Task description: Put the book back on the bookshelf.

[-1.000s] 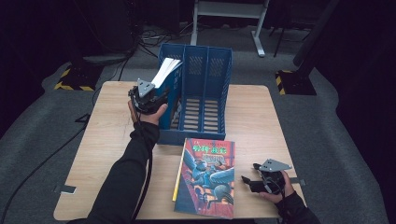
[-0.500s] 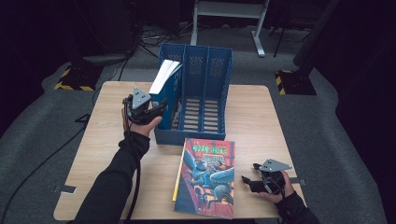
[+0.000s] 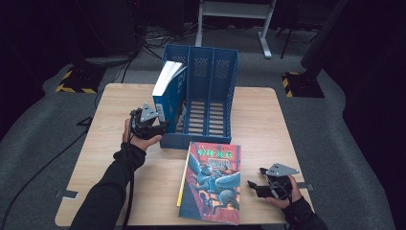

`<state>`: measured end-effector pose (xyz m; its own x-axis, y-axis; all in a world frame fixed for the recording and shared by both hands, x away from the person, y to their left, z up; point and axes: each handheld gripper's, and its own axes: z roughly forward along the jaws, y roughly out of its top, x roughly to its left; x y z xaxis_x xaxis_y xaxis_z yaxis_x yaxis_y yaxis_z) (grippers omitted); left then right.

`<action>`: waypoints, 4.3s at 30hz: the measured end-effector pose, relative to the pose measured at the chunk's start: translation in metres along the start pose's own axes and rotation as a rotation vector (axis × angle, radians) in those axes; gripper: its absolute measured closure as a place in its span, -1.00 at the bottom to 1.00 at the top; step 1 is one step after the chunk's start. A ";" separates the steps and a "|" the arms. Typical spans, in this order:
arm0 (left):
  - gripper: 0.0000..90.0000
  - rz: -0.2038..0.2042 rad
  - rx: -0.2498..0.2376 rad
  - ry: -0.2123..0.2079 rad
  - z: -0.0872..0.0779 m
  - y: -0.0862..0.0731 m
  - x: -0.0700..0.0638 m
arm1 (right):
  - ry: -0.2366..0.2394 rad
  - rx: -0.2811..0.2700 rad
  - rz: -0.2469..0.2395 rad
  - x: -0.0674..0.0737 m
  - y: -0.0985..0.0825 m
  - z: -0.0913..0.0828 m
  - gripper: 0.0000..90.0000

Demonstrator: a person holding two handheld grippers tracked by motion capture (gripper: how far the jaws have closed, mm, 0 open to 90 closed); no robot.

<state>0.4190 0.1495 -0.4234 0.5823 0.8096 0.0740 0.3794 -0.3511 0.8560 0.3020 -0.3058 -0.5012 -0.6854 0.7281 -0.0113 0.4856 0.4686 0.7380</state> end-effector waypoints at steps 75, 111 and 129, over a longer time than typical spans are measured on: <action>-0.16 0.231 0.099 -0.183 -0.042 -0.033 -0.056 | 0.001 0.000 0.001 0.000 0.000 0.000 -0.41; -0.36 0.276 0.292 -0.454 -0.056 -0.114 -0.088 | 0.009 -0.021 0.019 0.005 0.010 -0.013 -0.45; -0.58 0.249 0.239 -0.486 -0.053 -0.122 -0.088 | 0.150 -0.089 -0.056 0.051 0.058 -0.047 -0.51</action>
<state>0.2832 0.1461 -0.5070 0.9155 0.4011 -0.0326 0.3073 -0.6446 0.7000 0.2693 -0.2650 -0.4273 -0.7863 0.6165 0.0416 0.3992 0.4554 0.7958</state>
